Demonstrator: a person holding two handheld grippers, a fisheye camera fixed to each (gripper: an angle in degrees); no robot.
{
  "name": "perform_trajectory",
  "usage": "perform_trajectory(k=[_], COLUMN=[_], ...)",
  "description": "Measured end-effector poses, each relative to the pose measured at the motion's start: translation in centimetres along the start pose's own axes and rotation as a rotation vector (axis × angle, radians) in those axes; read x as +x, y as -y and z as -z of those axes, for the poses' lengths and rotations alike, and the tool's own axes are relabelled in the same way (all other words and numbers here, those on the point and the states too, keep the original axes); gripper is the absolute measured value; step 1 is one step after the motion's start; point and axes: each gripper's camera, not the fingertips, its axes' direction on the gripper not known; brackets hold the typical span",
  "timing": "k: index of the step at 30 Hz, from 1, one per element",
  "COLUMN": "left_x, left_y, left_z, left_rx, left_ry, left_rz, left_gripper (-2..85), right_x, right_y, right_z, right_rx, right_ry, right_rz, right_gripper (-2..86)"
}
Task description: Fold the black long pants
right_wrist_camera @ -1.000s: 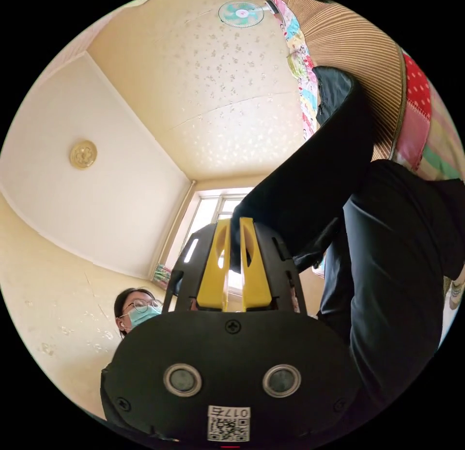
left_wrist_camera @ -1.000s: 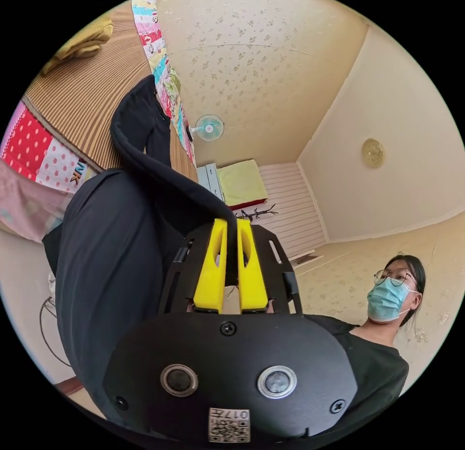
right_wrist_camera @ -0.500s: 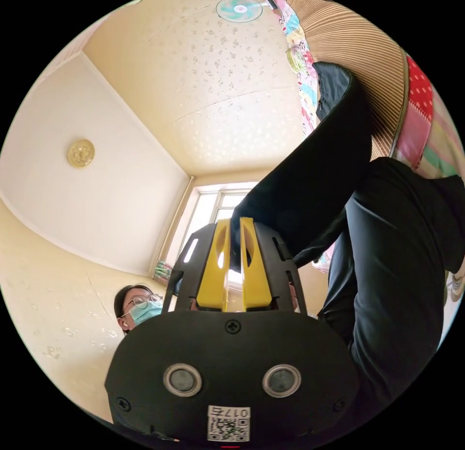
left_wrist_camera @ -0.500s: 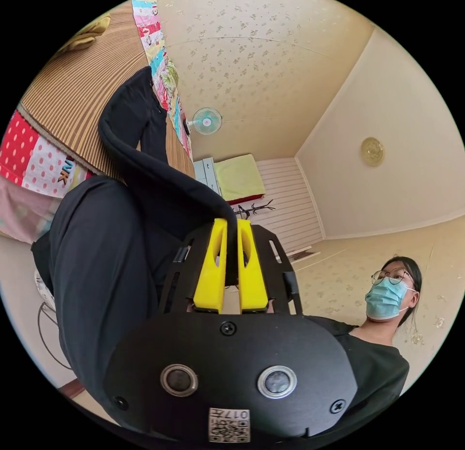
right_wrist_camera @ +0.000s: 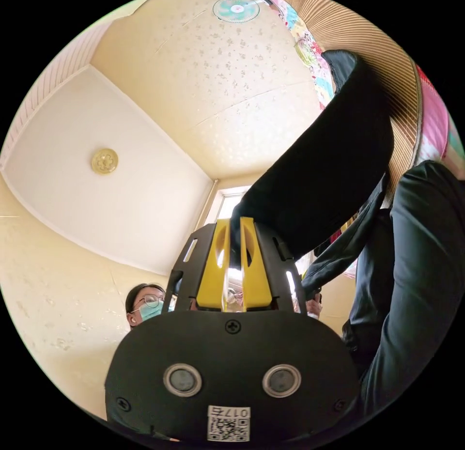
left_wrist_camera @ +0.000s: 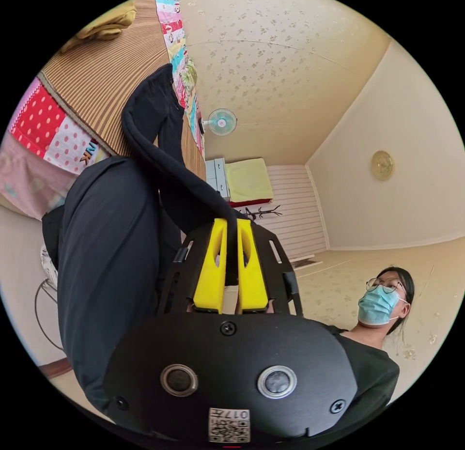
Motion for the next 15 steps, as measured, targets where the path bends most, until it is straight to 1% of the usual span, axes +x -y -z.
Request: perform_trajectory(k=[7,12,15], left_x=[-1.8,-2.2,-2.3], left_y=[-0.6,-1.1,-1.3], left_z=[-1.3,-1.0,-0.7], left_rx=[-0.012,0.008,0.011], left_ry=[-0.036,-0.032,-0.011], left_rz=[0.039,0.046,0.046], left_gripper=[4.0,4.1,4.1], right_x=[0.8,1.4,1.1], right_y=[-0.2,0.3,1.1], right_z=[2.6,4.5,4.3], right_rx=[0.028,0.086,0.073], right_ry=[-0.013,0.065,0.073], right_rz=[-0.054,-0.077,-0.092], right_gripper=[2.9,3.0,3.0])
